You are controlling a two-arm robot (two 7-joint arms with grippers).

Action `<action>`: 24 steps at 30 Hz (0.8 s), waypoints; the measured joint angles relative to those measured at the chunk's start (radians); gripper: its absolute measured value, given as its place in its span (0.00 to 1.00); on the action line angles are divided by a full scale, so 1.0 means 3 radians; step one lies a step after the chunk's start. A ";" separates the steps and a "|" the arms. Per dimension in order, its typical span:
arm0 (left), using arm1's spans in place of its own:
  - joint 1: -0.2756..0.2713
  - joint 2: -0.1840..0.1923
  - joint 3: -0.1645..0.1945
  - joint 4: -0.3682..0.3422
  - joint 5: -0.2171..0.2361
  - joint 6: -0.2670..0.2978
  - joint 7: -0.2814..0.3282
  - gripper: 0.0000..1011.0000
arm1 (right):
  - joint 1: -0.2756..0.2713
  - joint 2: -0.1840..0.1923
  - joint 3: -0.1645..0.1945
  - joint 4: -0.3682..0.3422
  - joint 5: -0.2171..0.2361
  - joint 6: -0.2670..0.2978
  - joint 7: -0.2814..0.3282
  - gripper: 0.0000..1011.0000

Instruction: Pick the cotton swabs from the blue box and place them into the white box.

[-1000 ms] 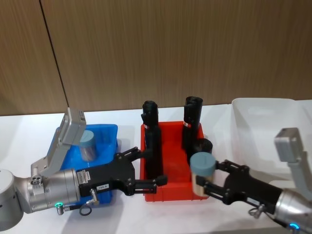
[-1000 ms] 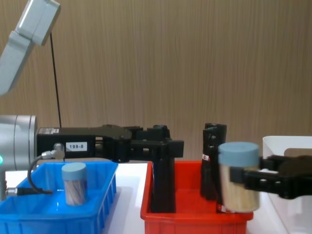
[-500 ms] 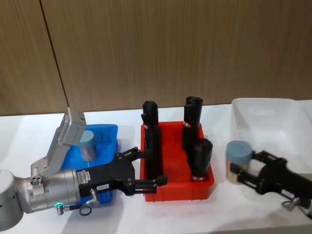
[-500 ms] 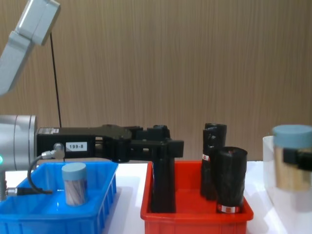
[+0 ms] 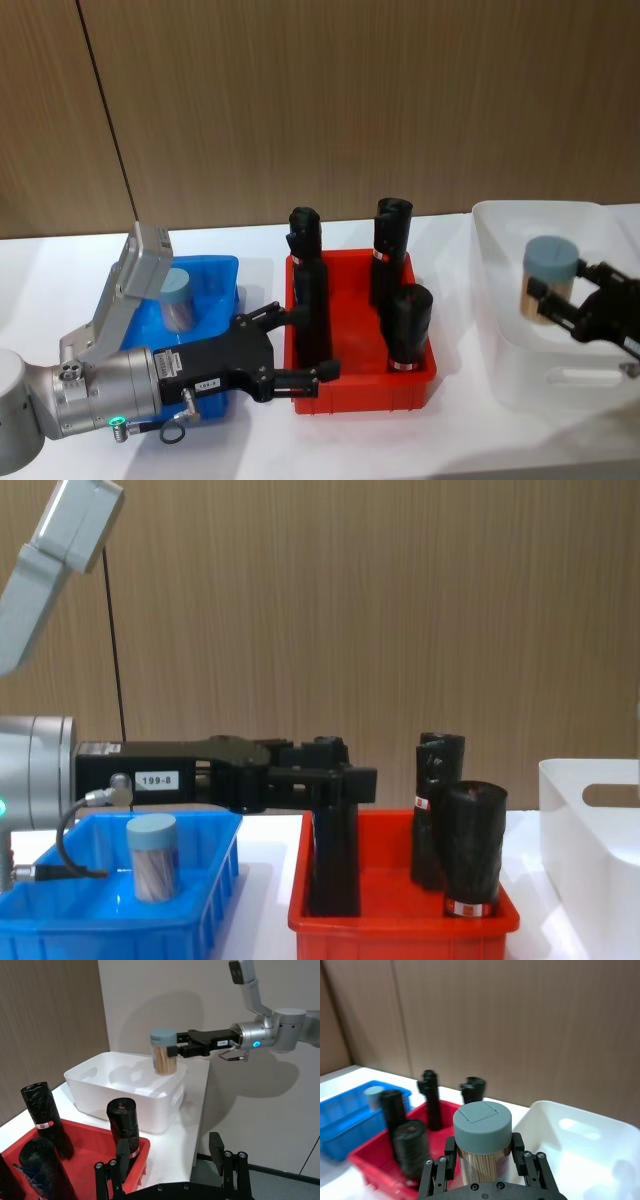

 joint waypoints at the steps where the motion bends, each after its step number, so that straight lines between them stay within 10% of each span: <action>1: 0.0000 0.0000 0.0000 0.0000 0.0000 0.0000 0.0000 0.99 | 0.0043 -0.0016 0.0003 0.0040 -0.0005 0.0007 -0.0034 0.66; 17: 0.0000 0.0000 0.0000 0.0000 0.0000 0.0000 0.0000 0.99 | 0.0620 -0.0327 -0.0080 0.0752 -0.0234 0.0043 -0.0215 0.66; 24: 0.0000 0.0000 0.0000 0.0000 0.0000 0.0000 0.0000 0.99 | 0.0781 -0.0424 -0.0116 0.0987 -0.0306 0.0056 -0.0246 0.82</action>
